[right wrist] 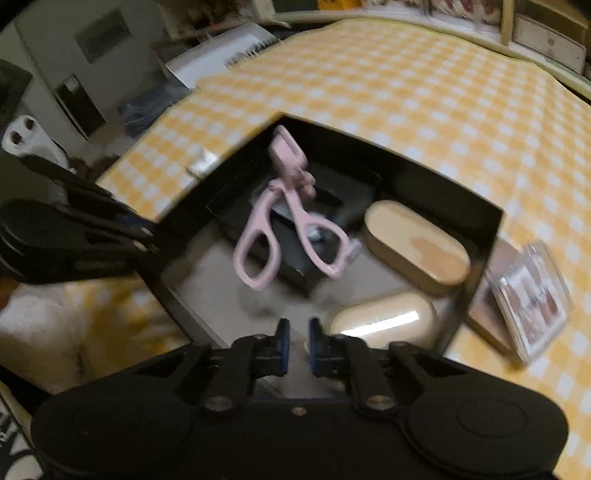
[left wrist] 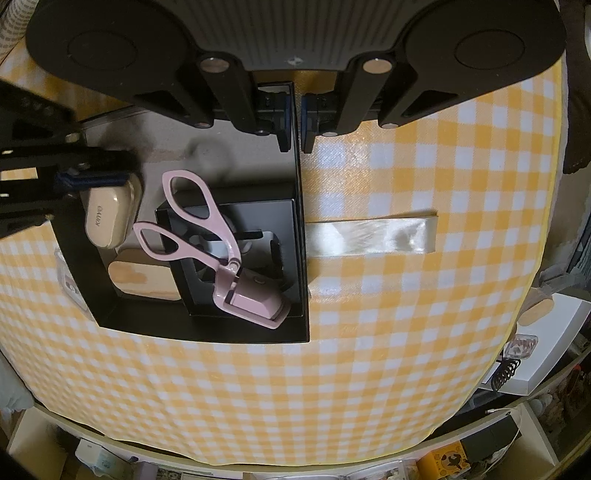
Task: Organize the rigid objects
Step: 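Carry the beige earbud case into the large black box and release it, then grasp the clear press-on nail case with the right tool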
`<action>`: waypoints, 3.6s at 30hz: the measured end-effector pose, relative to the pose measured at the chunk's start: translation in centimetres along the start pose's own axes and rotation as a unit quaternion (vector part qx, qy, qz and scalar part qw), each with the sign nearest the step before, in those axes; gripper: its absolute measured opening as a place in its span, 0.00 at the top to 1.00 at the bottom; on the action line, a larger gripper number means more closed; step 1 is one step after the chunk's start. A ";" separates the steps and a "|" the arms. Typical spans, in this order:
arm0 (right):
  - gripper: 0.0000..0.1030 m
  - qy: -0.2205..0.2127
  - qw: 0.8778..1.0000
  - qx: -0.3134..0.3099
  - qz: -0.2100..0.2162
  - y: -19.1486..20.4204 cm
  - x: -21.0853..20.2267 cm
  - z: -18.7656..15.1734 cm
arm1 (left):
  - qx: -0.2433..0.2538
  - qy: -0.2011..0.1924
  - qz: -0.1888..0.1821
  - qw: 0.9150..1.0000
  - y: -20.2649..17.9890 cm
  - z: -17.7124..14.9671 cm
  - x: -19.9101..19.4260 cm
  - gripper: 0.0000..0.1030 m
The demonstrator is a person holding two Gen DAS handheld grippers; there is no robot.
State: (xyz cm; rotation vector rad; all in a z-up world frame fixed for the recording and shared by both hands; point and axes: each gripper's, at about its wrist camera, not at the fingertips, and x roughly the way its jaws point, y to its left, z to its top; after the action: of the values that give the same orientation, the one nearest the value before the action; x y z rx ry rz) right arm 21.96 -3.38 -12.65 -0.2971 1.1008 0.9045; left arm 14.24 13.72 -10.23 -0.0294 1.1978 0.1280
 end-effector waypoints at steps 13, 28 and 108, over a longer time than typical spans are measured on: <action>0.90 -0.003 0.999 0.041 -0.027 -1.9 -3.2 -0.9 | -0.001 0.000 -0.003 1.000 0.2 0.0 0.0 0.95; 0.10 -0.121 0.990 0.064 0.010 -2.2 -9.0 -0.7 | -0.001 -0.001 -0.003 1.000 0.4 -0.3 0.1 0.95; 0.22 -0.140 0.902 0.391 -0.120 -14.9 -3.1 -1.5 | -0.051 -0.058 0.014 0.997 2.4 6.1 2.9 0.95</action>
State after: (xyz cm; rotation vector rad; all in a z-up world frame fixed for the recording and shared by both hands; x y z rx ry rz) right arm 31.79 -15.05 -13.80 0.3517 1.0434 0.2224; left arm 20.68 16.94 -10.56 -0.0945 1.0748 0.2124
